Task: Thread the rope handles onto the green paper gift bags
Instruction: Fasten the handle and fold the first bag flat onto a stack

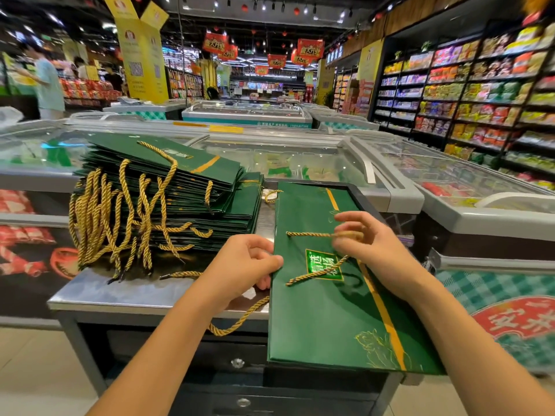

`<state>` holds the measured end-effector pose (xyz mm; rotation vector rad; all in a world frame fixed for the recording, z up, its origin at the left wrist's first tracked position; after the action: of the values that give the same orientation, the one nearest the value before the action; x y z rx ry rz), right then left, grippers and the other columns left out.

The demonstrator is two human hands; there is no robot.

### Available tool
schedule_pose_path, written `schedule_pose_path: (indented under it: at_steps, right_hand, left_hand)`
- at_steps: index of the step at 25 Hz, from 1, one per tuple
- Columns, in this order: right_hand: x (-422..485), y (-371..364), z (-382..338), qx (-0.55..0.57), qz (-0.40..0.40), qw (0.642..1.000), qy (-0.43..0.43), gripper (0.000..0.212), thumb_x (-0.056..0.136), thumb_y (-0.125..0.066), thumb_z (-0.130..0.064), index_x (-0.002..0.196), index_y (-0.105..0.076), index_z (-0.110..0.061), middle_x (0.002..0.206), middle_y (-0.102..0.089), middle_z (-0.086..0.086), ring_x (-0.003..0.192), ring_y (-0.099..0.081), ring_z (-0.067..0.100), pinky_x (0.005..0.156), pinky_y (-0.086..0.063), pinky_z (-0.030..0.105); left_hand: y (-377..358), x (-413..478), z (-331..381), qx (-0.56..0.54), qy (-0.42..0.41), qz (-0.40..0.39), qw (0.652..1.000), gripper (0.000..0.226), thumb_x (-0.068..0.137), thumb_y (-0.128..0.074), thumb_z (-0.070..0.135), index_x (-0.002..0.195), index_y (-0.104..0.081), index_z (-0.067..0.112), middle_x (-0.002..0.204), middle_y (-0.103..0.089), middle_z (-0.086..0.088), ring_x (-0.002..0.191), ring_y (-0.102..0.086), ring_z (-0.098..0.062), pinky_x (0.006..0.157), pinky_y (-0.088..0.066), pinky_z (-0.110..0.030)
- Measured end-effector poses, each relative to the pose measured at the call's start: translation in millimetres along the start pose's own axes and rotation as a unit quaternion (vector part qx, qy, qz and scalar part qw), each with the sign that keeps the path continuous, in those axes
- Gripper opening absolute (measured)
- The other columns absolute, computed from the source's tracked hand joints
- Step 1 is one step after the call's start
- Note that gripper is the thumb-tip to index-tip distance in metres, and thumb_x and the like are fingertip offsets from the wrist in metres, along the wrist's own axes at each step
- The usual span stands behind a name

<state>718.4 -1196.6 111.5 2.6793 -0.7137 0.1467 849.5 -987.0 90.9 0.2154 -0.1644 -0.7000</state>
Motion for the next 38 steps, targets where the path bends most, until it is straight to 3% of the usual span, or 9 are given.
schedule_pose_path:
  at_steps: [3,7,11,16,23,26,29,31,38]
  right_hand:
    - [-6,14,-9,-0.065,0.0,0.998,0.015,0.062,0.078,-0.085,-0.038,0.133,-0.055,-0.038,0.129,-0.06,-0.011,0.117,-0.061,0.004,0.098,-0.048,0.029]
    - [-19,36,-10,-0.163,0.17,0.971,-0.035,0.057,0.09,-0.074,-0.029,0.14,-0.05,-0.016,0.122,-0.06,-0.002,0.108,-0.058,0.013,0.088,-0.044,0.029]
    - [-31,45,-13,0.014,0.152,0.986,-0.07,0.023,0.095,-0.07,-0.021,0.113,-0.072,-0.006,0.09,-0.076,-0.001,0.071,-0.068,0.001,0.058,-0.049,0.015]
    - [-34,59,-63,0.121,0.241,0.962,0.036,0.003,0.092,-0.073,-0.013,0.09,-0.073,-0.012,0.075,-0.076,-0.005,0.063,-0.069,-0.002,0.055,-0.05,0.012]
    - [-37,74,-111,0.176,0.254,0.941,0.139,0.029,0.102,-0.057,-0.033,0.084,-0.071,-0.014,0.077,-0.07,0.007,0.072,-0.063,0.019,0.072,-0.05,0.031]
    - [-36,75,-98,0.228,0.233,0.942,0.084,0.047,0.106,-0.043,-0.035,0.074,-0.071,-0.016,0.076,-0.073,0.011,0.074,-0.069,0.029,0.071,-0.052,0.035]
    - [-37,84,-58,0.122,0.157,0.98,0.006,0.028,0.101,-0.048,-0.011,0.092,-0.073,-0.004,0.084,-0.076,0.014,0.091,-0.068,0.043,0.076,-0.054,0.036]
    - [-47,83,-31,-0.009,0.053,0.998,-0.012,0.023,0.099,-0.057,-0.01,0.099,-0.079,-0.015,0.093,-0.076,0.007,0.092,-0.066,0.032,0.078,-0.049,0.034]
    - [-57,51,-1,-0.349,0.057,0.935,0.042,0.015,0.095,-0.063,-0.04,0.109,-0.068,-0.037,0.073,-0.064,0.0,0.068,-0.055,0.013,0.07,-0.046,0.035]
  left_hand:
    - [6,-5,2,-0.055,-0.02,0.017,0.998,0.012,0.093,-0.065,0.002,0.104,-0.063,0.007,0.074,-0.064,-0.002,0.058,-0.06,-0.012,0.051,-0.049,-0.023]
    - [9,-12,8,-0.117,-0.058,0.041,0.991,0.015,0.095,-0.061,-0.003,0.105,-0.064,0.008,0.086,-0.07,-0.006,0.068,-0.066,-0.01,0.053,-0.049,-0.019]
    - [6,-16,22,-0.113,-0.08,0.07,0.988,0.013,0.094,-0.065,0.001,0.103,-0.065,0.01,0.091,-0.074,-0.007,0.075,-0.069,-0.01,0.056,-0.051,-0.018]
    - [20,-5,69,-0.077,-0.14,0.124,0.979,0.012,0.088,-0.076,0.01,0.097,-0.07,0.016,0.091,-0.073,-0.007,0.08,-0.067,-0.014,0.068,-0.056,-0.028]
    - [35,0,129,-0.084,-0.216,0.148,0.961,0.011,0.089,-0.075,0.012,0.099,-0.074,0.008,0.081,-0.07,-0.008,0.059,-0.062,-0.011,0.058,-0.052,-0.02]
    - [35,-7,120,-0.055,-0.21,0.115,0.969,0.01,0.092,-0.069,0.008,0.098,-0.075,0.014,0.085,-0.078,-0.004,0.075,-0.074,-0.014,0.061,-0.055,-0.019]
    - [32,-13,84,-0.028,-0.152,0.076,0.985,0.018,0.097,-0.062,0.006,0.104,-0.075,0.016,0.09,-0.079,0.0,0.085,-0.076,-0.015,0.067,-0.057,-0.021]
    - [29,-15,56,0.004,-0.122,0.07,0.99,0.021,0.099,-0.06,0.01,0.104,-0.076,0.023,0.093,-0.079,0.003,0.088,-0.074,-0.012,0.069,-0.056,-0.021]
    - [20,-23,3,0.248,-0.127,0.005,0.96,0.03,0.093,-0.069,0.035,0.122,-0.069,0.03,0.097,-0.07,0.018,0.085,-0.061,0.012,0.078,-0.049,-0.011]
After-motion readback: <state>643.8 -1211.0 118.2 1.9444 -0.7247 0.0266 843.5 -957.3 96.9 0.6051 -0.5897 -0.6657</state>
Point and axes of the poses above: each hand's wrist, its own x-axis towards the middle knuckle, its own y-axis out of the back of the hand, z = x × y, the point moved 2 cm from there along x, towards the middle knuckle
